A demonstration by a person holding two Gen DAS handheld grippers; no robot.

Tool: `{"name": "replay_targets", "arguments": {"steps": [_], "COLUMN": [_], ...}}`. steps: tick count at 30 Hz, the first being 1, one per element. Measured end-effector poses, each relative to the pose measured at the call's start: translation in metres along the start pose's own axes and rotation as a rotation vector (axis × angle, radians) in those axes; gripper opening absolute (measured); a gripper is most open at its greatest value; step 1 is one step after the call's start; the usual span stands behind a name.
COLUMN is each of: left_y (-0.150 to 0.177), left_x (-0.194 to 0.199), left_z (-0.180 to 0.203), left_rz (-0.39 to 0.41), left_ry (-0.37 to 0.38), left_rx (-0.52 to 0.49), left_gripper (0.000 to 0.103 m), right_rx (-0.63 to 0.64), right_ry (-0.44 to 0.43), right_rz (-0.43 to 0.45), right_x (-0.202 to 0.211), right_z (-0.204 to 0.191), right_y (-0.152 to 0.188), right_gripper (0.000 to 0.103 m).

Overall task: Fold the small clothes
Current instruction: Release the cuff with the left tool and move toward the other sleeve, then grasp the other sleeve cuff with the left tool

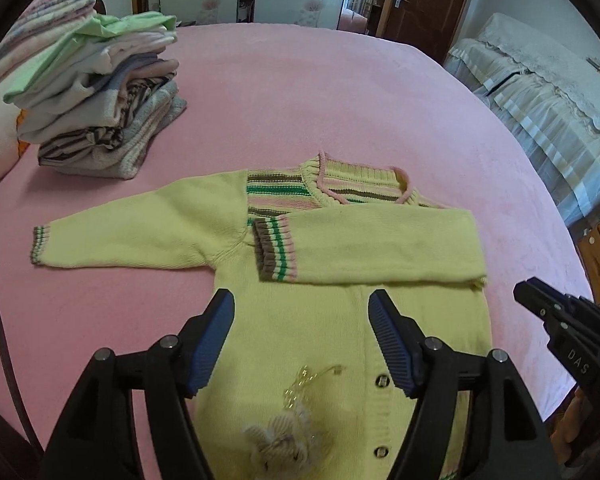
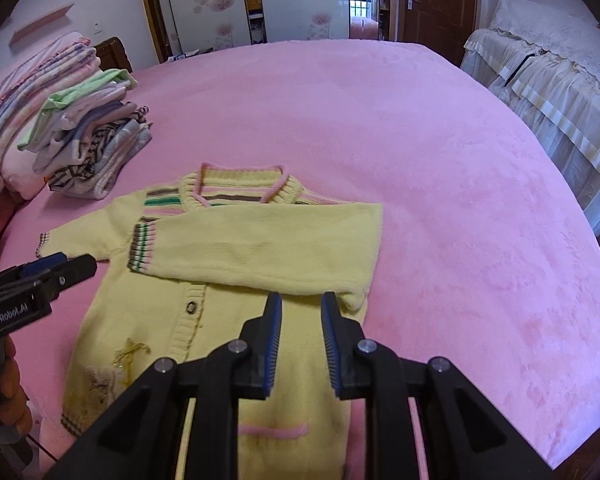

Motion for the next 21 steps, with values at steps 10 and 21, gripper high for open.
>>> {"name": "replay_targets", "arguments": {"steps": [10,21], "left_y": [0.033,0.056], "left_x": [0.053,0.047], "left_z": [-0.067,-0.184], "left_rz": [0.045,0.041], "left_ry": [-0.107,-0.224], "left_rx": [0.041,0.206], "left_gripper": [0.082,0.082], "right_rx": [0.105,0.279], "right_ry": [-0.080,-0.161], "right_rz": [0.031,0.020], "right_x": [0.033,0.007], "right_z": [-0.060,-0.165], "right_y": [0.002,0.003], "right_gripper": [0.020,0.020]}}
Point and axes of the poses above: each gripper's, at about its wrist camera, not at the fingertips, and x roughly against the way its jaws point, z to its right, y to its underside, the point moved 10 cm from there along -x, roughly the way its jaws point, and after that the axes turned 11 degrees about -x, right-handed, at the moved point
